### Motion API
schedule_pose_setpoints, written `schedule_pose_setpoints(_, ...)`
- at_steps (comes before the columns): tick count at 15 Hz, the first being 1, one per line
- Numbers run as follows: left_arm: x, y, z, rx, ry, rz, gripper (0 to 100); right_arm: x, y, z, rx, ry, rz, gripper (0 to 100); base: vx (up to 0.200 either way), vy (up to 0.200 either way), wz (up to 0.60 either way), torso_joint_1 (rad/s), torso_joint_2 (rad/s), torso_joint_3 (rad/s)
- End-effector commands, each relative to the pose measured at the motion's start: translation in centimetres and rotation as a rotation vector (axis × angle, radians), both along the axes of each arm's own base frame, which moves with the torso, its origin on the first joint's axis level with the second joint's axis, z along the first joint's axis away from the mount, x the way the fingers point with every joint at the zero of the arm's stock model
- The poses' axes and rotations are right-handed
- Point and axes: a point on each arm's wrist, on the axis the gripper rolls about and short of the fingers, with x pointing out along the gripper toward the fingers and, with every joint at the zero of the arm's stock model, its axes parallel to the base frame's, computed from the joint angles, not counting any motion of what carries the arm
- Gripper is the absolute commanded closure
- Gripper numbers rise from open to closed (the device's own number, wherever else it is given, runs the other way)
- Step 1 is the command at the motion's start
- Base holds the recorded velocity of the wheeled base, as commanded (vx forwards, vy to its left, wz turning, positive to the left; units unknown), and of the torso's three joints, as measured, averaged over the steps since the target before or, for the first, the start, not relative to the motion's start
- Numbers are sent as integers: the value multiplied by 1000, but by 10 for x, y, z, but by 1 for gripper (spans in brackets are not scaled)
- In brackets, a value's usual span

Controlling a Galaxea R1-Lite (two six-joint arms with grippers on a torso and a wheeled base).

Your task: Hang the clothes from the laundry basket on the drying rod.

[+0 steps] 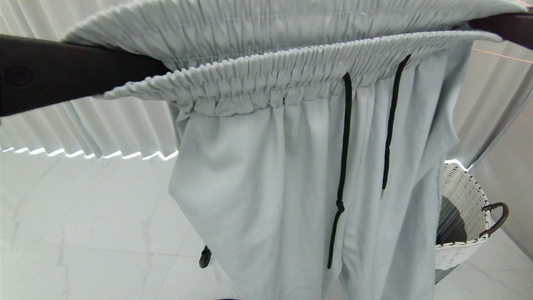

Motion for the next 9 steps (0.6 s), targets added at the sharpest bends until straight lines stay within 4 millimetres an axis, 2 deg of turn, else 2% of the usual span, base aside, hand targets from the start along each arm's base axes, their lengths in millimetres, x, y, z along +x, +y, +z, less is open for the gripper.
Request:
schedule_pose_setpoints(1, -16, 16, 6, -48, -17, -70, 100, 21, 22, -14, -51, 48, -1, 100, 0, 0, 0, 0, 0, 0)
schedule_pose_setpoints(5, -18, 14, -4, -14, -20, 1, 100, 20, 21, -15, -52, 55, -2, 100, 0, 0, 0, 0, 0, 0)
schedule_pose_setpoints(7, -16, 12, -5, -2, -23, 7, 100, 15, 13, -14, -72, 78, -31, 100, 0, 0, 0, 0, 0, 0)
schedule_pose_setpoints(9, -3, -1, 5, -40, -42, 77, 100, 3, 1, -5, -86, 94, -42, 100, 0, 0, 0, 0, 0, 0)
